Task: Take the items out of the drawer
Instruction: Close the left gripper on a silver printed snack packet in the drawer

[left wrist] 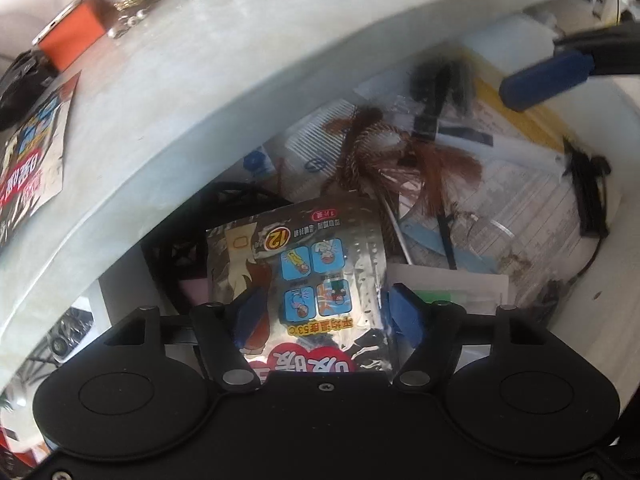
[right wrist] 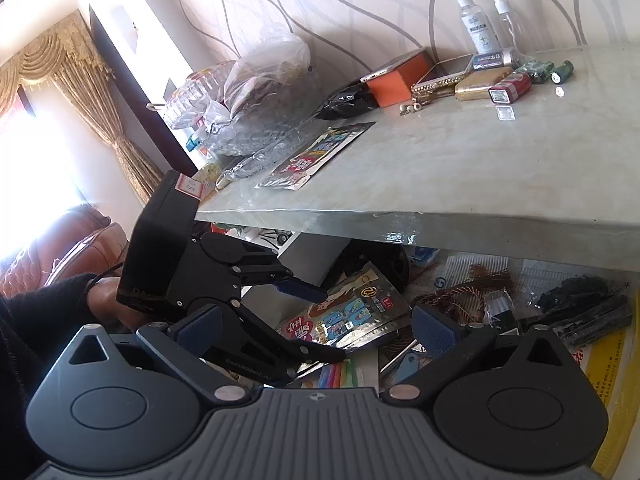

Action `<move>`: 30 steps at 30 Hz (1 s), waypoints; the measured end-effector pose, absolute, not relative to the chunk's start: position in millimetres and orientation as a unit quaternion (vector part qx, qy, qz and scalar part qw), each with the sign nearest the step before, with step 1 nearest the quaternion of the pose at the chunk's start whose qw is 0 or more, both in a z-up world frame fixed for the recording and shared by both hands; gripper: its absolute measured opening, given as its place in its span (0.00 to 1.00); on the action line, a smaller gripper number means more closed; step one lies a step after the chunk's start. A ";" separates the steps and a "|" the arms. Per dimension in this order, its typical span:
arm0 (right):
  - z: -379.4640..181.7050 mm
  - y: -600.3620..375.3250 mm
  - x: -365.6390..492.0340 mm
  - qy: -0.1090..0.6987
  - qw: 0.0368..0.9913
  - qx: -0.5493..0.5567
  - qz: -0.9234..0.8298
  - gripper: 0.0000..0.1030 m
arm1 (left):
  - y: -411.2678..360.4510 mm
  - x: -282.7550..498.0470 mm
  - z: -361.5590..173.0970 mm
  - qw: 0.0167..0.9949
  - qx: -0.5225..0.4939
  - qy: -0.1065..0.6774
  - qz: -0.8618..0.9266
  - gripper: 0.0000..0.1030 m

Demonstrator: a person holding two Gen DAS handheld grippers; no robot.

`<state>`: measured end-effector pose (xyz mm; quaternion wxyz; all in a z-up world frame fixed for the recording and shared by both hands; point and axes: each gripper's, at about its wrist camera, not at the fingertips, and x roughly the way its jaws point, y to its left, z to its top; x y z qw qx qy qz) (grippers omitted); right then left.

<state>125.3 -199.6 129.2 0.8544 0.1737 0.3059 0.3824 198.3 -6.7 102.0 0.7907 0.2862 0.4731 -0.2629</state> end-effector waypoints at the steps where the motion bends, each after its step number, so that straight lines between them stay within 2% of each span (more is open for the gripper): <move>1: 129.3 -199.7 125.1 0.305 0.854 0.173 0.383 1.00 | -7.4 198.9 101.6 0.792 0.288 0.472 -0.259 0.73; 23: 129.4 -200.6 124.7 0.304 0.854 0.175 0.384 1.00 | 0.1 198.3 117.6 0.816 0.315 0.438 -0.209 0.86; 28: 129.7 -201.0 124.6 0.302 0.855 0.175 0.382 1.00 | -14.5 186.1 111.4 0.814 0.394 0.397 -0.161 0.86; 30: 129.3 -200.9 124.2 0.302 0.855 0.175 0.383 1.00 | -16.5 185.0 110.3 0.814 0.393 0.397 -0.160 0.86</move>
